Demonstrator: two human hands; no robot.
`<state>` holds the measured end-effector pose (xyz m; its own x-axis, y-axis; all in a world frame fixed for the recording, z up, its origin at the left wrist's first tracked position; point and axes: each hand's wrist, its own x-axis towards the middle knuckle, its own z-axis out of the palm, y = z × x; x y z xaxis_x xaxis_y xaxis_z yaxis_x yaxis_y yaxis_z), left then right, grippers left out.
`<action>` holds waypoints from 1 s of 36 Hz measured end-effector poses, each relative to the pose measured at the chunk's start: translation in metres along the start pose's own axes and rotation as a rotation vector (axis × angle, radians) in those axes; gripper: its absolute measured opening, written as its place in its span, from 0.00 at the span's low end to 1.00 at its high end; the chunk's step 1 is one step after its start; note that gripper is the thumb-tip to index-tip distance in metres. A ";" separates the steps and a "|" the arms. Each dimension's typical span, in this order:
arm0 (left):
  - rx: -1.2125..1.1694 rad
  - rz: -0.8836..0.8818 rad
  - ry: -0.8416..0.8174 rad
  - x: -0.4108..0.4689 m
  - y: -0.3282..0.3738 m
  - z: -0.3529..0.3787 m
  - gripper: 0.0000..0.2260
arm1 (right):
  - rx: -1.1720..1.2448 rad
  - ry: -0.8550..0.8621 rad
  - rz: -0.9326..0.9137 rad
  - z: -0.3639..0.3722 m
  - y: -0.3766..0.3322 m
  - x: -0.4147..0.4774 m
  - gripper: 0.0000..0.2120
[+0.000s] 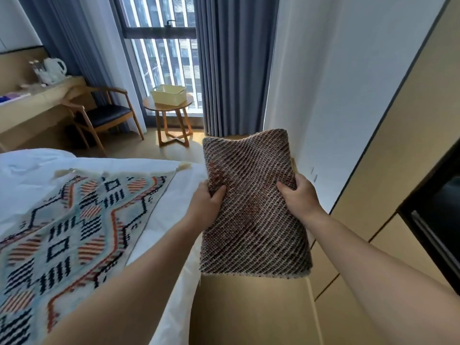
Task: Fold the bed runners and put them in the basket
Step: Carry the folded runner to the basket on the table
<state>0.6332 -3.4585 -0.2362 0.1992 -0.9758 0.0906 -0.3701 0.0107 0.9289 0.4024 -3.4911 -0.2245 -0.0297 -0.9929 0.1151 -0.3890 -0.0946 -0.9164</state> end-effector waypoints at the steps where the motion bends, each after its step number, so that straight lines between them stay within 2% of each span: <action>1: -0.002 0.001 -0.002 0.015 -0.002 0.000 0.08 | -0.004 0.004 0.002 0.004 -0.001 0.013 0.13; 6: 0.009 0.012 -0.005 0.087 -0.011 0.004 0.05 | -0.016 0.008 0.008 0.022 0.002 0.082 0.15; 10: 0.016 0.003 -0.010 0.148 -0.020 0.016 0.11 | -0.025 -0.012 0.013 0.032 0.015 0.141 0.15; 17: 0.021 -0.004 0.023 0.263 -0.022 0.060 0.11 | -0.027 -0.023 -0.008 0.039 0.045 0.273 0.13; 24: 0.092 -0.042 0.083 0.371 -0.003 0.102 0.12 | -0.096 -0.191 0.007 0.027 0.059 0.405 0.11; 27: 0.092 -0.045 0.112 0.410 0.003 0.112 0.11 | -0.050 -0.248 0.019 0.024 0.058 0.454 0.11; 36: 0.020 -0.056 0.123 0.522 0.001 0.127 0.07 | -0.039 -0.219 -0.029 0.034 0.060 0.574 0.10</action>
<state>0.6216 -3.9952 -0.2335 0.3297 -0.9404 0.0835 -0.3727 -0.0484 0.9267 0.3935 -4.0688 -0.2263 0.1812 -0.9821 0.0515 -0.4223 -0.1250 -0.8978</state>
